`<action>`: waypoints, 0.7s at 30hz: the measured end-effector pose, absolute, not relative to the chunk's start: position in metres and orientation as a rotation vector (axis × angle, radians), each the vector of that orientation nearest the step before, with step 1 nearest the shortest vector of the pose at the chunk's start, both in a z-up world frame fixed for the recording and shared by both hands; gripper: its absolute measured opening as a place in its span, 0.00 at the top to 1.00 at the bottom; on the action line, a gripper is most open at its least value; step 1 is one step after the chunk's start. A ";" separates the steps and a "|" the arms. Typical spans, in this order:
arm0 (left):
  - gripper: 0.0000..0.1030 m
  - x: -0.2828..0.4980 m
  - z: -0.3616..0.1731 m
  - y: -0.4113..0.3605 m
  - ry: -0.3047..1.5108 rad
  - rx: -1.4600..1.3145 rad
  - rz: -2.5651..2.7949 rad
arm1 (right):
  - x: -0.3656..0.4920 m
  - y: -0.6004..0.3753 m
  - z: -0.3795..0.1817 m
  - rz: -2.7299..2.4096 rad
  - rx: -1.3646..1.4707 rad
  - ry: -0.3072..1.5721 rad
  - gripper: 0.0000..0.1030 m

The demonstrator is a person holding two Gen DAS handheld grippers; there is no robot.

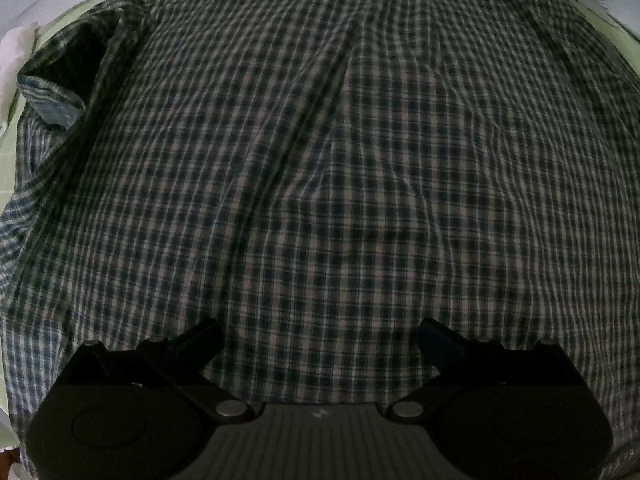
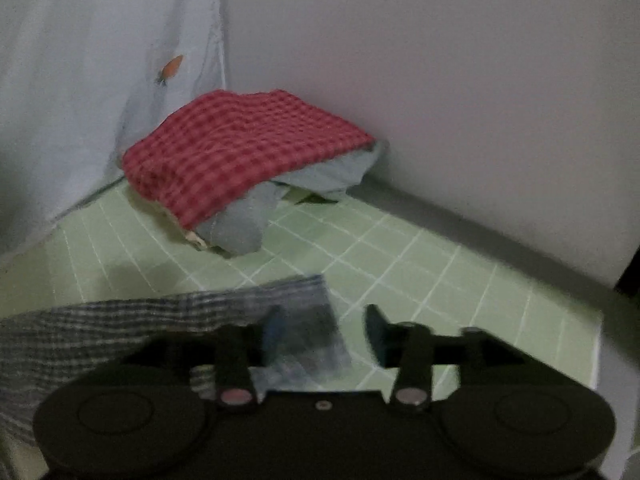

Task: Fold clothes
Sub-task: 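Grasp the sleeve with the right gripper and lay it across the shirt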

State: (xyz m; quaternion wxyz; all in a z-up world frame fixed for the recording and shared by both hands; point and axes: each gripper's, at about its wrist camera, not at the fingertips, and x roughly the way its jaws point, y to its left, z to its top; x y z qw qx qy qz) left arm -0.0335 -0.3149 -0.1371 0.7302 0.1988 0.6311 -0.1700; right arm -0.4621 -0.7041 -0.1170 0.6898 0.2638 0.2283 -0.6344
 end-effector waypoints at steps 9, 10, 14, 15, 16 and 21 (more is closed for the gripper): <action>0.00 -0.011 -0.138 -0.320 1.400 0.442 -0.341 | -0.455 -0.720 -0.157 -1.347 0.758 0.513 0.33; 0.00 -0.011 -0.137 -0.323 1.395 0.453 -0.338 | -0.455 -0.720 -0.158 -1.341 0.753 0.512 0.38; 0.00 -0.013 -0.134 -0.336 1.356 0.520 -0.334 | -0.449 -0.727 -0.159 -1.329 0.621 0.597 0.72; 0.00 -0.015 -0.133 -0.339 1.343 0.540 -0.336 | -0.451 -0.730 -0.159 -1.337 0.595 0.606 0.72; 0.00 -0.016 -0.132 -0.343 1.330 0.560 -0.338 | -0.453 -0.733 -0.158 -1.346 0.570 0.612 0.72; 0.00 -0.013 -0.128 -0.340 1.313 0.554 -0.346 | -0.476 -0.760 -0.161 -1.401 0.597 0.603 0.70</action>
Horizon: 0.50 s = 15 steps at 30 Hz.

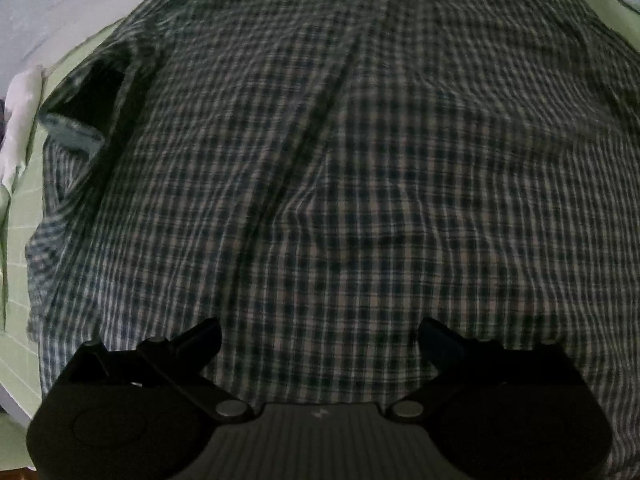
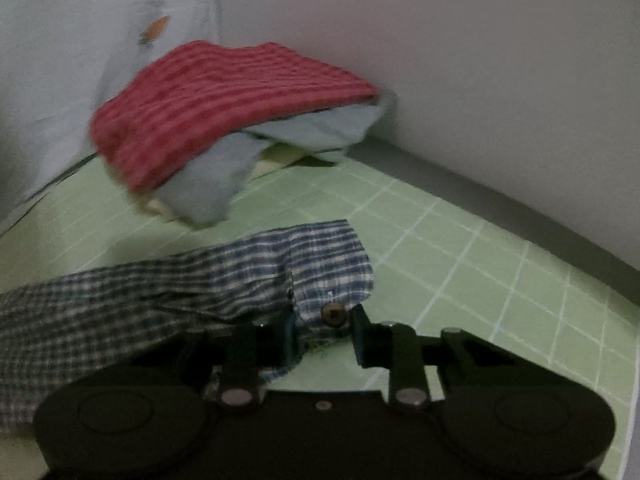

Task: Fold clothes
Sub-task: 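Grasp the sleeve with the right gripper and lay it across the shirt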

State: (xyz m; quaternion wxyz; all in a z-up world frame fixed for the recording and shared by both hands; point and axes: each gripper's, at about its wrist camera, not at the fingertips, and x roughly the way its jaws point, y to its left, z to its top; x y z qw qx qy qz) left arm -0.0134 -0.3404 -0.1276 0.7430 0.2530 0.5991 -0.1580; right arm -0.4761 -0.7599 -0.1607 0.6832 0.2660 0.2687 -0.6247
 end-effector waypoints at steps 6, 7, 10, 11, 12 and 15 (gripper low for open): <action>0.00 -0.025 -0.128 -0.306 1.301 0.491 -0.349 | -0.478 -0.731 -0.149 -1.349 0.589 0.613 0.51; 0.00 -0.030 -0.130 -0.299 1.299 0.476 -0.348 | -0.478 -0.718 -0.148 -1.302 0.614 0.610 0.51; 0.00 -0.035 -0.136 -0.278 1.311 0.396 -0.350 | -0.470 -0.674 -0.150 -1.154 0.680 0.619 0.49; 0.00 -0.038 -0.136 -0.272 1.318 0.370 -0.356 | -0.466 -0.658 -0.151 -1.099 0.701 0.623 0.47; 0.00 -0.043 -0.136 -0.265 1.324 0.348 -0.365 | -0.461 -0.641 -0.152 -1.044 0.720 0.627 0.45; 0.00 -0.049 -0.139 -0.244 1.329 0.320 -0.389 | -0.446 -0.595 -0.152 -0.898 0.780 0.634 0.40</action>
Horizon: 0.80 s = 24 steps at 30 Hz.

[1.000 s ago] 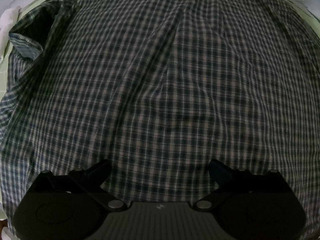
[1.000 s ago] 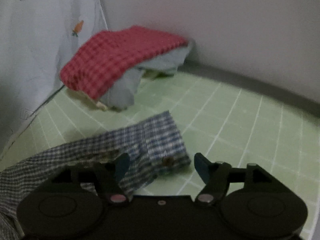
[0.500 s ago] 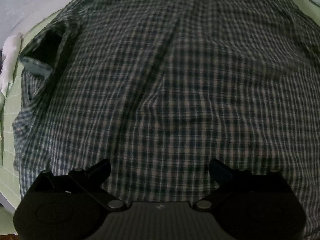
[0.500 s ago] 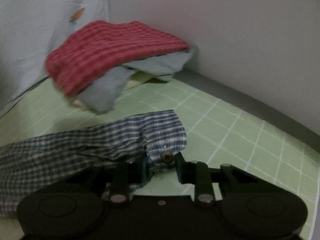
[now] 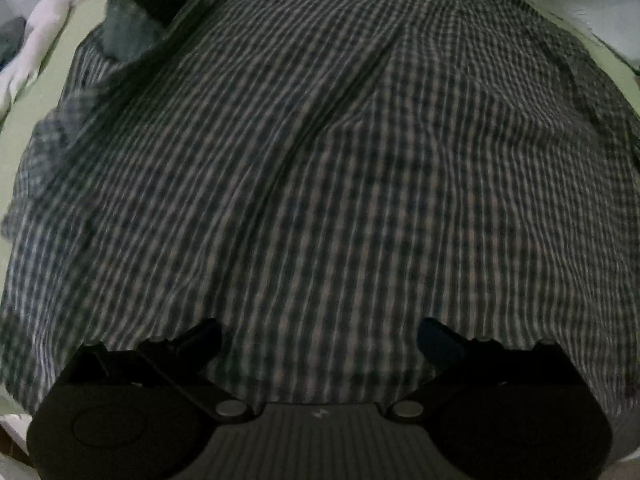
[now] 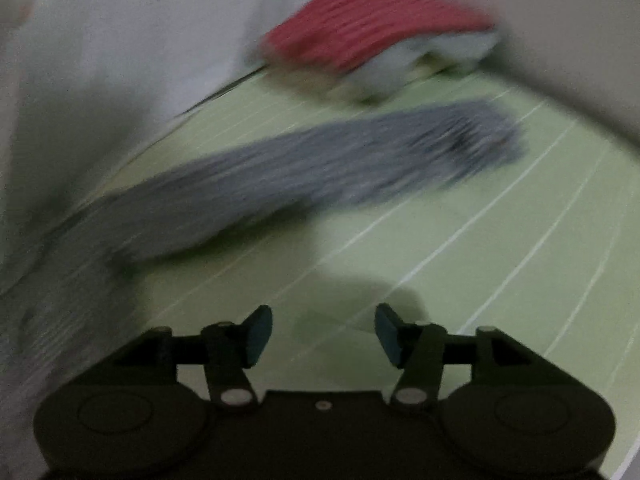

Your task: Fold clothes

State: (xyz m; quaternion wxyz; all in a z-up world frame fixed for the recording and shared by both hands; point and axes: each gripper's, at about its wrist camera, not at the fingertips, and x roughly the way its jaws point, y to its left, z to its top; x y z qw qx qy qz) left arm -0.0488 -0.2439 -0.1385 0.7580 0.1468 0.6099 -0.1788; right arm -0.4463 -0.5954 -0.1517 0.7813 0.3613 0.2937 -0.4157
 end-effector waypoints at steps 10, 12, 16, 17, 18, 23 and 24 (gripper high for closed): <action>0.00 -0.069 -0.140 -0.201 1.334 0.443 -0.526 | -0.432 -0.490 -0.145 -0.710 0.790 0.737 0.25; 0.00 -0.074 -0.140 -0.188 1.332 0.453 -0.539 | -0.438 -0.482 -0.142 -0.725 0.817 0.732 0.25; 0.00 -0.082 -0.123 -0.158 1.324 0.409 -0.510 | -0.452 -0.461 -0.133 -0.739 0.866 0.695 0.22; 0.00 -0.079 -0.121 -0.149 1.324 0.388 -0.496 | -0.454 -0.455 -0.131 -0.734 0.871 0.689 0.21; 0.00 -0.075 -0.121 -0.142 1.320 0.362 -0.480 | -0.454 -0.450 -0.128 -0.728 0.875 0.684 0.21; 0.00 -0.048 -0.104 -0.095 1.251 0.222 -0.379 | -0.445 -0.422 -0.128 -0.745 0.816 0.754 0.20; 0.00 -0.044 -0.102 -0.089 1.228 0.210 -0.360 | -0.445 -0.416 -0.128 -0.741 0.800 0.768 0.26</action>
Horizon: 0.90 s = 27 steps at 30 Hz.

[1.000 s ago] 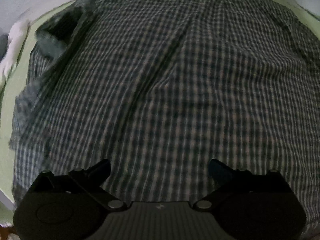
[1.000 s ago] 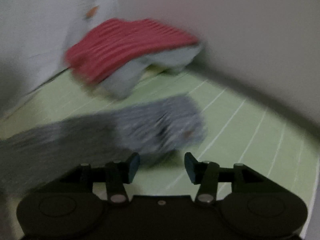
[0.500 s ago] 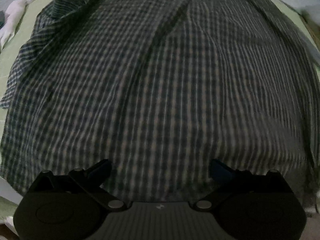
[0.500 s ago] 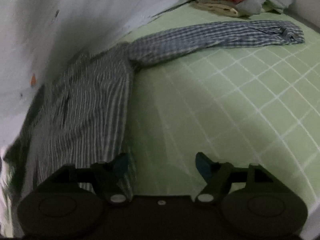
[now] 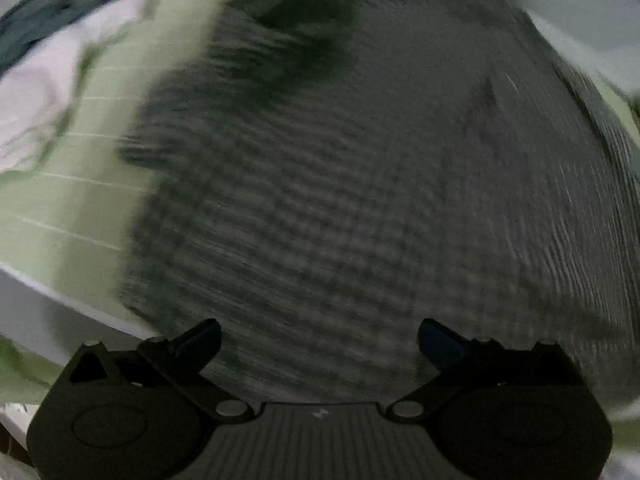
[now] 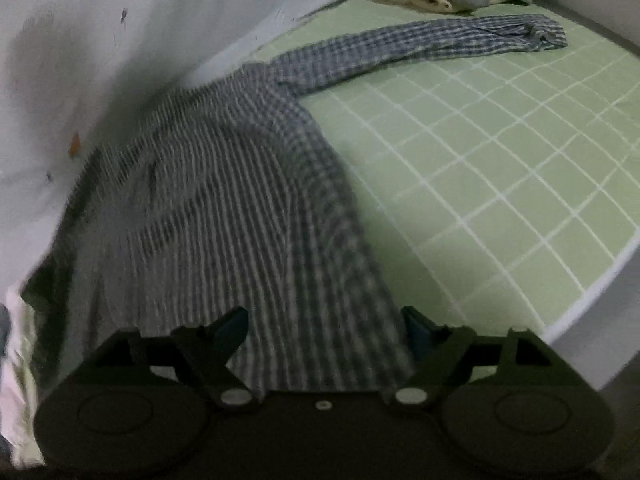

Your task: Fold clothes

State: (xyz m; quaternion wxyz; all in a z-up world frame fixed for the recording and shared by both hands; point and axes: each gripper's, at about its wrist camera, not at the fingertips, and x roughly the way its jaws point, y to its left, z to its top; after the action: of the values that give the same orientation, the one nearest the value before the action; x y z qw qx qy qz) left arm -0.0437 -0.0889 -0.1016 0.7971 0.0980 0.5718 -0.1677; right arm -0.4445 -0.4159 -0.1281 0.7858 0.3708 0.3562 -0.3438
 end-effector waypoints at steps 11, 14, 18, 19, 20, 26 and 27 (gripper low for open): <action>0.00 -0.008 -0.083 -0.036 1.115 0.218 -0.300 | -0.462 -0.420 -0.108 -1.051 0.442 0.829 0.95; 0.00 0.003 -0.089 -0.030 1.126 0.179 -0.286 | -0.459 -0.418 -0.103 -1.069 0.438 0.814 0.63; 0.00 0.016 -0.085 -0.021 1.118 0.124 -0.276 | -0.435 -0.391 -0.098 -1.040 0.412 0.746 0.27; 0.00 0.019 -0.083 -0.020 1.106 0.117 -0.271 | -0.426 -0.384 -0.100 -1.026 0.407 0.747 0.18; 0.00 0.022 -0.082 -0.018 1.094 0.110 -0.267 | -0.417 -0.378 -0.102 -1.012 0.404 0.748 0.08; 0.08 0.047 -0.087 -0.012 1.088 0.075 -0.265 | -0.354 -0.353 -0.130 -0.849 0.434 0.846 0.04; 0.10 0.052 -0.089 -0.012 1.089 0.071 -0.265 | -0.348 -0.350 -0.136 -0.829 0.438 0.860 0.03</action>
State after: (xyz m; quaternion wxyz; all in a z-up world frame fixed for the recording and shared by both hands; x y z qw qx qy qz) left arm 0.0519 -0.0120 -0.0891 0.8463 0.0336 0.5165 -0.1257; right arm -0.3477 -0.3501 -0.1355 0.8042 0.2046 0.4017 -0.3873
